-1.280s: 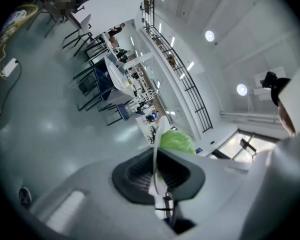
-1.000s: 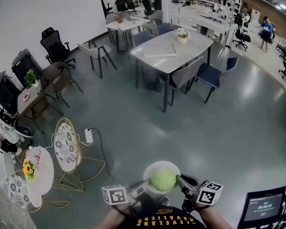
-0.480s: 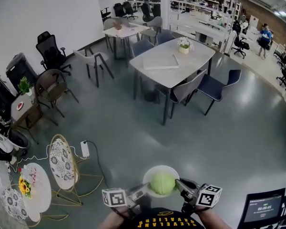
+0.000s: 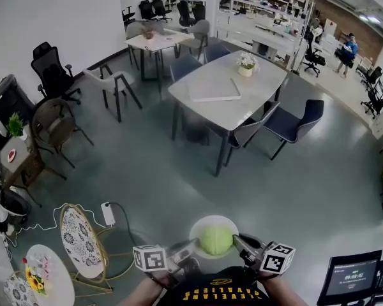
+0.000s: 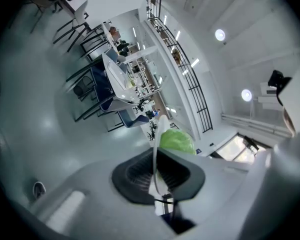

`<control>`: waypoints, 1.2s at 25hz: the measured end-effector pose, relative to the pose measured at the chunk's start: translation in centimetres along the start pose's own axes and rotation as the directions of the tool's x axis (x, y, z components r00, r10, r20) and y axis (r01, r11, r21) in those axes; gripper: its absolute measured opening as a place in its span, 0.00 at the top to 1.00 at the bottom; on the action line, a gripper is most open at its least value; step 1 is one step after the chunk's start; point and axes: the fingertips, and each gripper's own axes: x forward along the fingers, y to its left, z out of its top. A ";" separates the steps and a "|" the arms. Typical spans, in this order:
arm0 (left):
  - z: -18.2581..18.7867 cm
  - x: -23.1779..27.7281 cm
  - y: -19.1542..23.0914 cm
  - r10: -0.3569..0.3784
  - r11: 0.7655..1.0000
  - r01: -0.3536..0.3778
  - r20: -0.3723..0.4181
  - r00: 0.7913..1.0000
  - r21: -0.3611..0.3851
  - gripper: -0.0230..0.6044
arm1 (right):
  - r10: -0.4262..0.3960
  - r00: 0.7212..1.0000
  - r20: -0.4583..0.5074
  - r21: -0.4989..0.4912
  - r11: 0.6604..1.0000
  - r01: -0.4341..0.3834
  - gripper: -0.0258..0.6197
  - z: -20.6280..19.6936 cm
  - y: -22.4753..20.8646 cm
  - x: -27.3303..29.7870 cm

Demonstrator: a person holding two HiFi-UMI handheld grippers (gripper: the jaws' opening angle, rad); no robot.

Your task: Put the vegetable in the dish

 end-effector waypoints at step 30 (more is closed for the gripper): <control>22.5 22.2 6.8 0.128 0.992 -0.125 0.141 0.982 -0.034 0.95 | 0.145 0.985 -0.094 0.024 0.989 -0.144 0.91 25.4 -19.5 12.7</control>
